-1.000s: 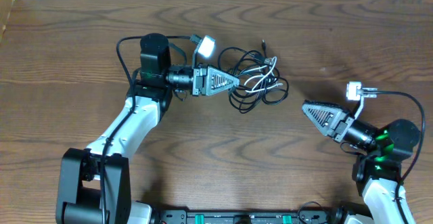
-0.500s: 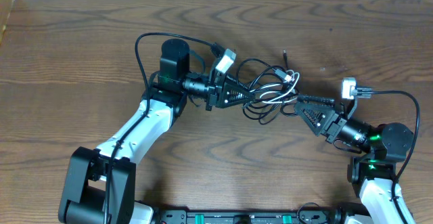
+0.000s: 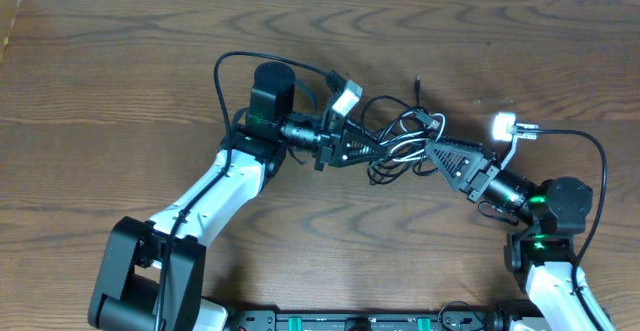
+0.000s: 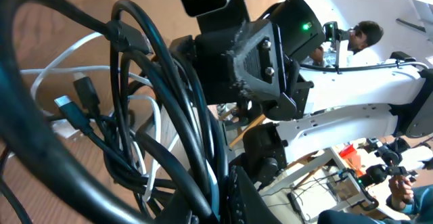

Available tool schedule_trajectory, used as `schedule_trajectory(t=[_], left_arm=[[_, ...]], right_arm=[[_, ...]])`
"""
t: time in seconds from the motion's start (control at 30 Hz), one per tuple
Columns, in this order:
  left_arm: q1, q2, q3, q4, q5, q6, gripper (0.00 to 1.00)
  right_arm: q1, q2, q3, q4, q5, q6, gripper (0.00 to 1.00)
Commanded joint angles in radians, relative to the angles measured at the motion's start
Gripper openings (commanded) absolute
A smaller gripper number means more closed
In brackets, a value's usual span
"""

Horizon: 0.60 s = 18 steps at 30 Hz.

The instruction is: Untangle cables

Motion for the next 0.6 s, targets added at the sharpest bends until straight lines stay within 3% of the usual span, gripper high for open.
schedule_trajectory(t=[0.0,0.2,0.33,0.57], left_arm=[[-0.014,-0.018,-0.007,-0.003,0.034,0.020,0.08],[-0.014,-0.018,-0.007,-0.079,0.035,0.020,0.08],[-0.014,-0.018,-0.007,-0.093,0.034,0.020,0.08],[-0.014,-0.018,-0.007,-0.093,0.034,0.020,0.08]], right_arm=[[0.013,0.014,0.004,0.000,0.063,0.010,0.47],[0.013,0.014,0.004,0.003,0.078,0.010,0.45],[0.033,0.014,0.004,0.003,0.056,0.011,0.28],[0.080,0.015,0.004,0.003,0.021,-0.013,0.17]])
